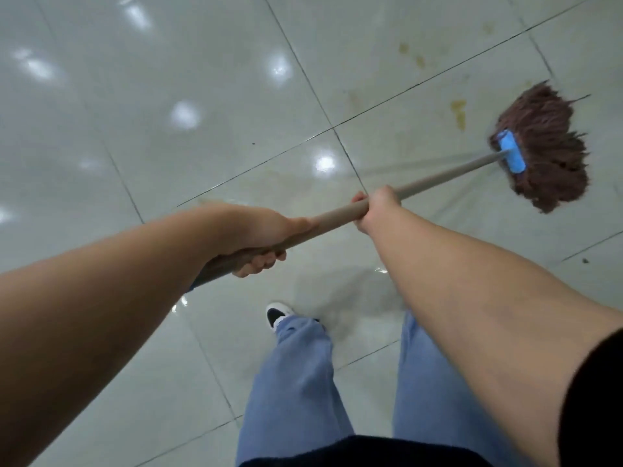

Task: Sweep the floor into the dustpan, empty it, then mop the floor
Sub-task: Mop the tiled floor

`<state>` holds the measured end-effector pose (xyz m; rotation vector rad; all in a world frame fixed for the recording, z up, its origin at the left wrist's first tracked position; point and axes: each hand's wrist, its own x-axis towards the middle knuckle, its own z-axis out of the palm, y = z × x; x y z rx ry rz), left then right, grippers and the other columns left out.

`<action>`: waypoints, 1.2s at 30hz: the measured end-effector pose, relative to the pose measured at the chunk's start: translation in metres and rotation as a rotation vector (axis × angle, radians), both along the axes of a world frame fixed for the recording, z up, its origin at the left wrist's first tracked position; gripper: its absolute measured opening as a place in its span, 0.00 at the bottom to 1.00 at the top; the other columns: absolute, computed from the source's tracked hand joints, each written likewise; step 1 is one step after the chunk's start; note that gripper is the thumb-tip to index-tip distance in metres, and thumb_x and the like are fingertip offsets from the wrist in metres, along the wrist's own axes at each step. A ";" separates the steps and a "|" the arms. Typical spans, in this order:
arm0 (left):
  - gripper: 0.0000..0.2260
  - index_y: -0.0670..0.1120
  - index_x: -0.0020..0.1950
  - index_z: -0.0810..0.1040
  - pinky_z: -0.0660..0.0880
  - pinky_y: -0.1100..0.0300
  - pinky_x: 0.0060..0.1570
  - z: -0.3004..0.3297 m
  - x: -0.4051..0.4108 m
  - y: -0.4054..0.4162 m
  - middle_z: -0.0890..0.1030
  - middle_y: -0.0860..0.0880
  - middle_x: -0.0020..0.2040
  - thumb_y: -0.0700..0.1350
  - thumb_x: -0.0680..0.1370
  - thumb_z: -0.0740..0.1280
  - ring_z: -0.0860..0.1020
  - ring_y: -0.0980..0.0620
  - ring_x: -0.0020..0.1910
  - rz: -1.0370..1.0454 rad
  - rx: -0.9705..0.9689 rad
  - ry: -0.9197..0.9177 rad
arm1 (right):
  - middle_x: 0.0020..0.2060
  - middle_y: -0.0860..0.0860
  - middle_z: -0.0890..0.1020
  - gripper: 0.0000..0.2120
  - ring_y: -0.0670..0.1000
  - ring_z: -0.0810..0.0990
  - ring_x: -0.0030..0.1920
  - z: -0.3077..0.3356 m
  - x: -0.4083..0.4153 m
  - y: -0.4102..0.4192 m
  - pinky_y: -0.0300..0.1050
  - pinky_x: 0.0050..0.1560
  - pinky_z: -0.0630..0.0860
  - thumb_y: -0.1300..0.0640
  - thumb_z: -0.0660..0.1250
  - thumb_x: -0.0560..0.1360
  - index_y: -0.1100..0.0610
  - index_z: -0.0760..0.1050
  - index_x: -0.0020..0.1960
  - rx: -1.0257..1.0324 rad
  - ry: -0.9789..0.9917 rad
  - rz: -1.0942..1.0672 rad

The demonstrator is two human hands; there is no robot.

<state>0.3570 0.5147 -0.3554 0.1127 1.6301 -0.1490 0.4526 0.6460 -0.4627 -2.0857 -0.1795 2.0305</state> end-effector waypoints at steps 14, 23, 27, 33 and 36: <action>0.30 0.45 0.33 0.63 0.59 0.67 0.23 0.031 -0.042 -0.127 0.63 0.50 0.21 0.73 0.70 0.53 0.61 0.52 0.17 0.025 -0.259 -0.054 | 0.28 0.55 0.73 0.15 0.50 0.72 0.25 0.015 -0.049 -0.132 0.41 0.25 0.71 0.48 0.51 0.82 0.60 0.64 0.56 -0.167 0.004 0.168; 0.30 0.45 0.34 0.63 0.59 0.71 0.21 0.005 0.014 0.038 0.62 0.51 0.19 0.73 0.71 0.53 0.60 0.53 0.15 0.024 -0.154 -0.051 | 0.29 0.55 0.72 0.15 0.50 0.71 0.25 -0.008 0.004 0.039 0.37 0.21 0.71 0.47 0.52 0.81 0.60 0.65 0.53 -0.107 -0.012 0.070; 0.30 0.45 0.35 0.64 0.60 0.72 0.20 -0.019 0.040 0.135 0.63 0.52 0.17 0.73 0.71 0.51 0.61 0.54 0.13 -0.010 -0.057 -0.013 | 0.28 0.56 0.71 0.14 0.50 0.69 0.23 -0.031 0.028 0.135 0.32 0.17 0.69 0.51 0.54 0.81 0.61 0.65 0.45 -0.006 -0.046 -0.008; 0.25 0.45 0.37 0.64 0.61 0.75 0.19 -0.050 0.121 0.220 0.64 0.52 0.13 0.67 0.76 0.52 0.60 0.56 0.10 0.166 0.135 -0.106 | 0.27 0.52 0.69 0.17 0.48 0.67 0.17 -0.048 0.099 0.231 0.29 0.17 0.65 0.53 0.58 0.80 0.57 0.62 0.34 0.130 -0.148 -0.061; 0.25 0.44 0.36 0.63 0.62 0.75 0.19 -0.052 0.160 0.217 0.63 0.51 0.13 0.66 0.77 0.52 0.59 0.56 0.09 0.266 0.094 -0.219 | 0.28 0.52 0.68 0.15 0.47 0.67 0.14 -0.049 0.129 0.228 0.29 0.17 0.67 0.56 0.55 0.81 0.57 0.62 0.36 0.184 -0.239 0.004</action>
